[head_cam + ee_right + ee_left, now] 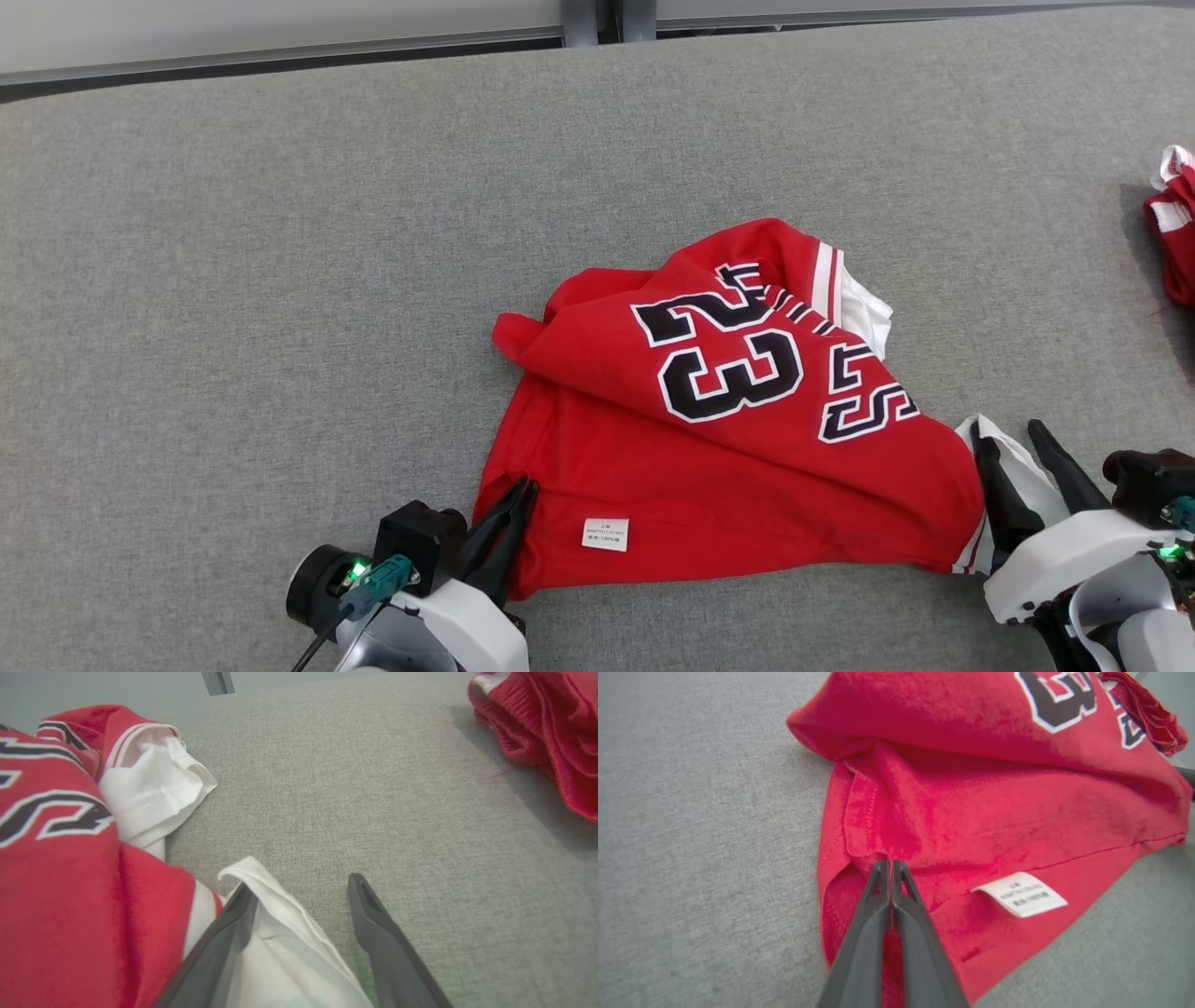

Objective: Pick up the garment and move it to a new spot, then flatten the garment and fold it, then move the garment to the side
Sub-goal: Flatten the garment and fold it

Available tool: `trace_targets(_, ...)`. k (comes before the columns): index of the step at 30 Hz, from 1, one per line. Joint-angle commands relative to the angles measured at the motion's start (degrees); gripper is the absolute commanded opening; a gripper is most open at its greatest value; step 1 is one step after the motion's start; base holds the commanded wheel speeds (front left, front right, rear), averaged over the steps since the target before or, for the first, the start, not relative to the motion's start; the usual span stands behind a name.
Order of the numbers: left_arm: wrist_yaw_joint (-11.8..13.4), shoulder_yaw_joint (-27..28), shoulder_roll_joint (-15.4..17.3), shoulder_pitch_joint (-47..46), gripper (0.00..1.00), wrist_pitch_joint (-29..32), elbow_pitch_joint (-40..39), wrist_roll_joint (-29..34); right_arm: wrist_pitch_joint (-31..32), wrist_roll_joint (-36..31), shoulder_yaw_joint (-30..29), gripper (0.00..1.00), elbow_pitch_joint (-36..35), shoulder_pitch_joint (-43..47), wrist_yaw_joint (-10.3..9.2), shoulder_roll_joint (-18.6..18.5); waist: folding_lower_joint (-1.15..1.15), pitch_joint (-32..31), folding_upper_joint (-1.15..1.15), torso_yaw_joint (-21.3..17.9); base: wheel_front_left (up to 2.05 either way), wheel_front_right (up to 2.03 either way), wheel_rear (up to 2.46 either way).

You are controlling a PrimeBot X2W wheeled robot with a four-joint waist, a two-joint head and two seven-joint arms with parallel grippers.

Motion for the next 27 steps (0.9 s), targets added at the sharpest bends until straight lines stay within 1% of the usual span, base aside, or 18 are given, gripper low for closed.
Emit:
trace_targets(1,0.27,0.18,0.05,-0.93,0.00,-0.61,-0.02,0.16,-0.03,0.61,0.25,0.00,0.51,-1.02,-0.01,-0.53,0.00,0.18,0.00,0.16,0.00,0.00,0.00)
trace_targets(5,0.70,0.61,0.04,-1.37,0.00,-1.78,-0.38,0.45,0.10,1.54,0.75,0.00,0.56,-1.48,-0.01,-1.45,0.00,0.33,0.00,0.36,0.00,0.00,0.00)
trace_targets(10,1.41,1.87,0.28,-1.84,0.00,-4.79,-2.29,0.80,-2.07,5.15,-1.11,0.00,-2.67,-0.61,-0.01,-1.45,0.00,0.00,0.00,0.23,0.00,0.00,0.00)
trace_targets(11,1.68,2.30,0.50,-1.91,0.00,-5.47,-2.89,0.81,-2.53,6.78,-1.55,0.00,-3.70,-0.56,-0.01,-0.86,0.00,-0.25,0.00,0.05,0.00,0.00,0.00)
trace_targets(13,2.16,3.26,0.92,-2.30,0.00,-6.58,-4.13,1.07,-2.68,7.95,-1.85,0.00,-5.65,-0.65,0.00,-1.58,0.00,-0.77,0.00,-0.30,0.00,0.00,0.00)
trace_targets(14,2.43,3.66,1.22,-2.69,0.00,-7.08,-4.78,1.41,-2.72,9.32,-2.10,0.00,-6.83,-0.75,-0.01,-1.20,0.00,-1.13,0.00,-0.41,0.00,0.00,0.00)
trace_targets(18,3.04,5.99,3.01,-5.05,0.00,-9.04,-7.45,2.35,-2.38,11.62,-2.69,0.00,-12.85,-2.55,0.00,-1.80,0.00,-2.41,0.00,-0.74,0.00,0.00,0.00)
trace_targets(21,3.42,7.90,4.16,-7.83,0.00,-10.28,-9.86,3.13,-1.88,13.89,-3.77,0.00,-17.65,-5.10,0.00,-2.30,0.00,-3.24,0.00,-0.98,0.00,0.00,0.00)
trace_targets(23,3.76,9.27,4.85,-10.11,0.00,-11.12,-11.69,3.63,-1.82,15.47,-5.02,0.00,-20.57,-7.53,0.00,-1.99,0.00,-3.77,0.00,-1.04,0.00,0.00,0.00)
trace_targets(27,3.79,11.47,6.09,-15.82,0.00,-11.50,-15.21,4.72,-0.38,16.16,-6.85,0.00,-24.69,-13.43,0.00,-2.66,0.00,-4.65,0.00,-0.70,0.00,0.00,0.00)
